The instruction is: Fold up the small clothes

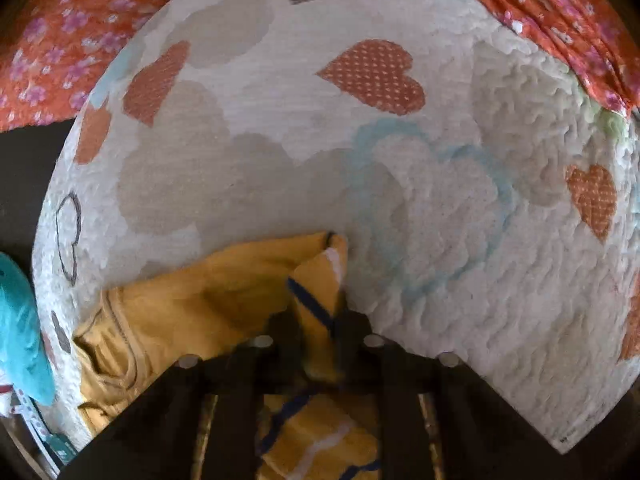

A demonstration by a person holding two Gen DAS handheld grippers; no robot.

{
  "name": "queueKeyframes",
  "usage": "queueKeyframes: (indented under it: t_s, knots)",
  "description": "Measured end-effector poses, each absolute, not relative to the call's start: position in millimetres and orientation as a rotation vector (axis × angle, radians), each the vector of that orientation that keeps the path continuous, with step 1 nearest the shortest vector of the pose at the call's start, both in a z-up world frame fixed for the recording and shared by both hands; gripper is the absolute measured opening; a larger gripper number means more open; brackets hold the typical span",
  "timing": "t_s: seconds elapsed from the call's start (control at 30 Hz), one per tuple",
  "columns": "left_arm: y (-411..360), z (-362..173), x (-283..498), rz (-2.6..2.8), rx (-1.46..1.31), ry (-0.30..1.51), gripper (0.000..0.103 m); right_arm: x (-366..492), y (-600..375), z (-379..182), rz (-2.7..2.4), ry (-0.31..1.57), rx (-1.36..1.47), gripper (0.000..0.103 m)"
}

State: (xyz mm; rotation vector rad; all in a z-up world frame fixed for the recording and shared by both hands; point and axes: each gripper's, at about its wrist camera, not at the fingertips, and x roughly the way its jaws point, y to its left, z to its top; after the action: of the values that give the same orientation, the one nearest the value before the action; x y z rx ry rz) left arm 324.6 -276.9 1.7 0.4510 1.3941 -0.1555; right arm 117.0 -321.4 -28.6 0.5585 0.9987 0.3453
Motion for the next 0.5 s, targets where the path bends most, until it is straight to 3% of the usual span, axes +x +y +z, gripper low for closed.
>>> queueKeyframes:
  t_s: [0.2, 0.5]
  knots:
    - [-212, 74, 298, -0.187, 0.225, 1.283, 0.011, 115, -301, 20, 0.434, 0.924, 0.453, 0.014]
    - [-23, 144, 245, -0.121, -0.184, 1.162, 0.010, 126, -184, 97, 0.779, 0.904, 0.255, 0.014]
